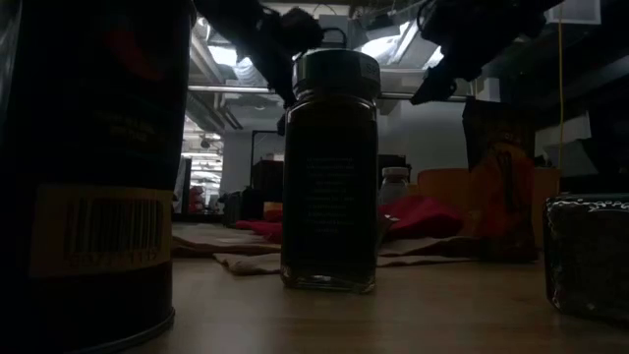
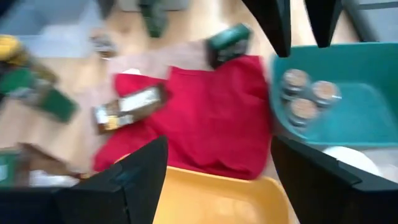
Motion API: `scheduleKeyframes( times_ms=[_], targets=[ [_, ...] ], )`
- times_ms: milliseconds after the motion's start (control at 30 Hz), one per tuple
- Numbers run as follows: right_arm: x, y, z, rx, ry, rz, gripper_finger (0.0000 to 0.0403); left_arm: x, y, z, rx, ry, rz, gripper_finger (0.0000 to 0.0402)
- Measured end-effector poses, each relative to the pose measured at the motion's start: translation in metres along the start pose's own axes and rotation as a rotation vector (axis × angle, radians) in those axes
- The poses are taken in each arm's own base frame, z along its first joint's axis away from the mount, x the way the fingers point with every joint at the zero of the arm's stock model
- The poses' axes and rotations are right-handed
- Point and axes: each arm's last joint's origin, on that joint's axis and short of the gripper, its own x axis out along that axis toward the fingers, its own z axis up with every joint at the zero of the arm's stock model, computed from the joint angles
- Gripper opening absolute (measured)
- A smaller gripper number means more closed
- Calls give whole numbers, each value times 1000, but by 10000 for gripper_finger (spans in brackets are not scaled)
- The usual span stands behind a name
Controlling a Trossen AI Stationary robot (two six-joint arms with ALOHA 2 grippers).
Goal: Sort spices by type
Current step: Put the center brown seasoning sachet into the yellow bin
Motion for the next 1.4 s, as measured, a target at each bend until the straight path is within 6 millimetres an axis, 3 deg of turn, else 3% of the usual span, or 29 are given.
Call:
scheduleKeyframes(
  times_ms=[233,433,600,1000,1133,1400],
  targets=[
    [0,12,3,-6,-83,318,285,-7,-46,-14,146,86,-74,221],
    [12,43,2,-46,4,414,285,-8,-76,-22,237,96,-128,221],
    [23,75,1,-87,119,321,285,-9,-90,-28,296,112,-154,221],
    [36,149,-7,-162,226,121,285,-10,-100,-32,334,121,-171,221],
    [47,161,-12,-148,254,32,285,-11,-105,-33,367,117,-181,221],
    [77,180,-27,-123,374,39,285,-11,-109,-34,345,118,-186,221]
  ],
)
